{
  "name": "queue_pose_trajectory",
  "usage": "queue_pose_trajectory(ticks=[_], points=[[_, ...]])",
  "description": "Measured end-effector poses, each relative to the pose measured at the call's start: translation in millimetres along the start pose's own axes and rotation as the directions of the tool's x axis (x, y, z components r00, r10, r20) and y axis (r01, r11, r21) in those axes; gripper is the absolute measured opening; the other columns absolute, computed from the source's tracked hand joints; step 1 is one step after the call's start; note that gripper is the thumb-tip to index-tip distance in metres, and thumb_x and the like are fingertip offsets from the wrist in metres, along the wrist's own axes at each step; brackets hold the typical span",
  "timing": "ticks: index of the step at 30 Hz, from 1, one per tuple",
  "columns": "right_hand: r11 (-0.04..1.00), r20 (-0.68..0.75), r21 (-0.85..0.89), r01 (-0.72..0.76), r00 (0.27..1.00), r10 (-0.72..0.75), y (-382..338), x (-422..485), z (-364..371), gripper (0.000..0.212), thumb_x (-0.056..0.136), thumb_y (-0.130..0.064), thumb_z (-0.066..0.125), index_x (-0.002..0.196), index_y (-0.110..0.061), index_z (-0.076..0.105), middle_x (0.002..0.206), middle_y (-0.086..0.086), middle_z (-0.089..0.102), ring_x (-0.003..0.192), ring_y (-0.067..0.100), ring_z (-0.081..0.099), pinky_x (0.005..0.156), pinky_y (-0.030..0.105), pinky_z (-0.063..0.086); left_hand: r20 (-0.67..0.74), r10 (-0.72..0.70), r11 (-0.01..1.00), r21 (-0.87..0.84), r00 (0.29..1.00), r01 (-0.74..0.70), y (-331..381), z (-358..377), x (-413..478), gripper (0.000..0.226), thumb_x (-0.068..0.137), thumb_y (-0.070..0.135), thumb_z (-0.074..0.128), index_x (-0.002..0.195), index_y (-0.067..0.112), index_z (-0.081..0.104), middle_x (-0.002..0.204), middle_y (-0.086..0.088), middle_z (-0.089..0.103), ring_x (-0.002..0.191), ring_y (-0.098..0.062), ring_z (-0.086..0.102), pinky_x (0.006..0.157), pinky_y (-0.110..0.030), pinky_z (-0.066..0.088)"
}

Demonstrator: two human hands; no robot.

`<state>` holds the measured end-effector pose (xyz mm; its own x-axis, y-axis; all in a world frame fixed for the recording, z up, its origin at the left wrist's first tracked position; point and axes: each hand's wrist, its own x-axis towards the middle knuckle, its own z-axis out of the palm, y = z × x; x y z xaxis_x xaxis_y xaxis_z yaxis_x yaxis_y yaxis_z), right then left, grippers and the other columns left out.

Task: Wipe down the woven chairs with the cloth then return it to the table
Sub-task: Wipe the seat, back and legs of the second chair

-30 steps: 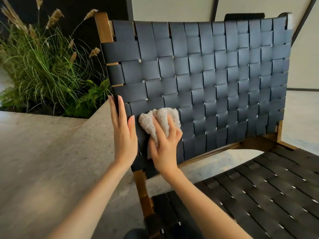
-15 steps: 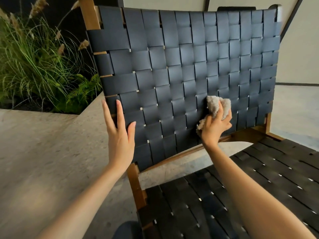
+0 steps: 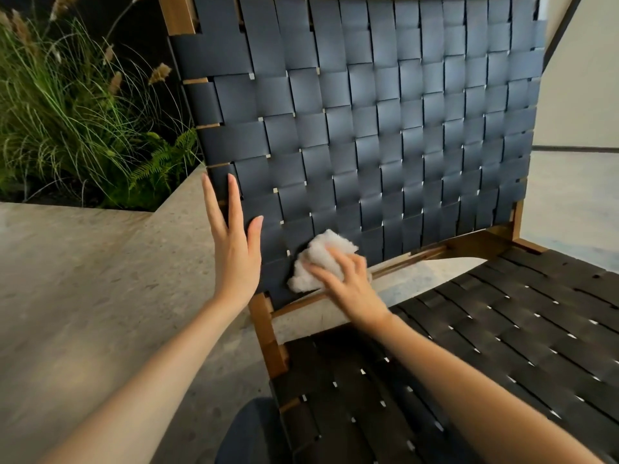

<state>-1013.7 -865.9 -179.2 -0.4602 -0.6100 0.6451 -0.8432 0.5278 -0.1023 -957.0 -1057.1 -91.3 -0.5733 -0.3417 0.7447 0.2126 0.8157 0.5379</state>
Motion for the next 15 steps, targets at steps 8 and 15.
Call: queue_pose_trajectory(ticks=[8, 15], points=[[0.616, -0.174, 0.285, -0.735, 0.592, 0.787, 49.1, 19.2, -20.8, 0.092, 0.075, 0.016, 0.039, 0.150, -0.035, 0.020, 0.157, 0.010, 0.005, 0.119, 0.036, 0.026, 0.106, 0.049, 0.028, 0.003, 0.003, 0.999, 0.037, 1.000, -0.003, -4.2, 0.5, 1.4, 0.065, 0.097, 0.018, 0.049, 0.149, 0.012, 0.011, 0.152, -0.006, -0.012, 0.144, -0.017, -0.007, 0.117, -0.021, 0.011], [0.781, 0.024, 0.395, -0.484, 0.855, 0.518, -62.7, 27.5, -1.0, 0.082, 0.084, 0.008, 0.043, 0.149, -0.036, 0.020, 0.154, 0.007, 0.010, 0.110, 0.008, 0.015, 0.097, 0.024, 0.019, 0.139, 0.006, 0.993, -0.116, 0.990, 0.010, -8.3, -13.4, 3.5, 0.065, 0.100, 0.012, 0.044, 0.149, 0.021, 0.002, 0.149, 0.003, -0.021, 0.139, 0.003, -0.018, 0.112, -0.008, -0.001]])
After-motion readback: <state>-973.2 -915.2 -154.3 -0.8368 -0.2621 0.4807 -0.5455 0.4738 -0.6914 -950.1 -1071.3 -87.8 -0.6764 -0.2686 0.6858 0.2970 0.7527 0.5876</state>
